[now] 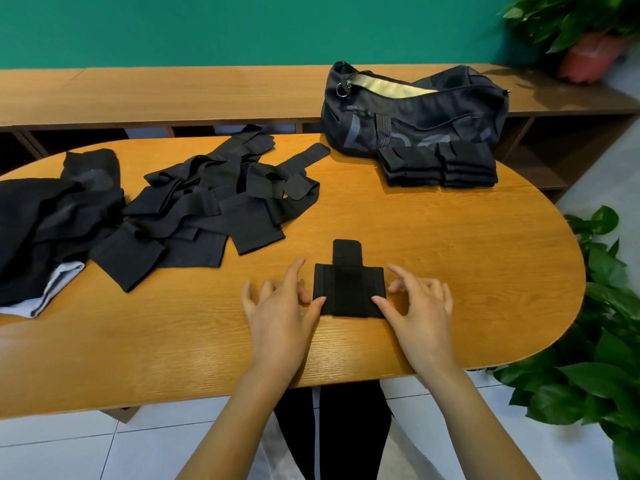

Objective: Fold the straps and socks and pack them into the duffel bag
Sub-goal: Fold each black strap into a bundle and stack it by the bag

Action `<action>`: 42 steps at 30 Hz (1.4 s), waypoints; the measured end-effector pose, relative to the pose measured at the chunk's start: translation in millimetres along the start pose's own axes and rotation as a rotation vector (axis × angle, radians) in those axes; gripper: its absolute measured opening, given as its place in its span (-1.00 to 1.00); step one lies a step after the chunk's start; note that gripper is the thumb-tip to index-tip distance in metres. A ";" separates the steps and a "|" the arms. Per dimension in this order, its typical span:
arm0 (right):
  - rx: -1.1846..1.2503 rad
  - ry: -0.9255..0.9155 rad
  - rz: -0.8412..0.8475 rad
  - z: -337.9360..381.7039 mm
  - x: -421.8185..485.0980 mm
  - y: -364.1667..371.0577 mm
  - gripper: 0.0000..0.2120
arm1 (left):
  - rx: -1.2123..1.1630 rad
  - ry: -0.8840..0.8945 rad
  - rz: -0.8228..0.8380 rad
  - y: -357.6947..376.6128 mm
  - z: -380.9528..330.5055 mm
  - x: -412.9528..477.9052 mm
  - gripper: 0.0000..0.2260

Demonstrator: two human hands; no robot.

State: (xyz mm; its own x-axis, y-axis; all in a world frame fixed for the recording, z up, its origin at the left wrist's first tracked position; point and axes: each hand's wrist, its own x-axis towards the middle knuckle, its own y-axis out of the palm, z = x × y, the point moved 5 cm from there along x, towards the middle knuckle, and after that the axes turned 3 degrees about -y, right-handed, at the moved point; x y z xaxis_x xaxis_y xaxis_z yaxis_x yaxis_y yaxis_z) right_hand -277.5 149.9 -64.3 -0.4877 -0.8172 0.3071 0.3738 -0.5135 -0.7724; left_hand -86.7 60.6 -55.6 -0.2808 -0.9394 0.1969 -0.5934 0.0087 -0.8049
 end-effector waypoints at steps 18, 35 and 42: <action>-0.057 -0.225 0.277 10.9 -3.1 11.2 -0.41 | -0.036 0.195 0.226 11.3 -11.5 -6.1 -0.67; 0.111 -0.147 0.189 8.1 -4.5 18.3 -0.59 | -0.100 0.164 0.193 11.4 -9.7 -7.2 -0.62; 0.151 -0.146 0.206 8.0 -2.9 13.4 -0.61 | -0.077 0.149 0.160 12.5 -11.2 -6.1 -0.75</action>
State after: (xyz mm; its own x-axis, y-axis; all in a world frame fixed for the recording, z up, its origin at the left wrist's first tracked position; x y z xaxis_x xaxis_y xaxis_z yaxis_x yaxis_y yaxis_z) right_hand -264.8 143.4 -71.1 -0.2746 -0.9316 0.2382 0.5715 -0.3573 -0.7387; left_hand -100.9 70.3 -60.6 -0.4803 -0.8632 0.1554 -0.5866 0.1845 -0.7886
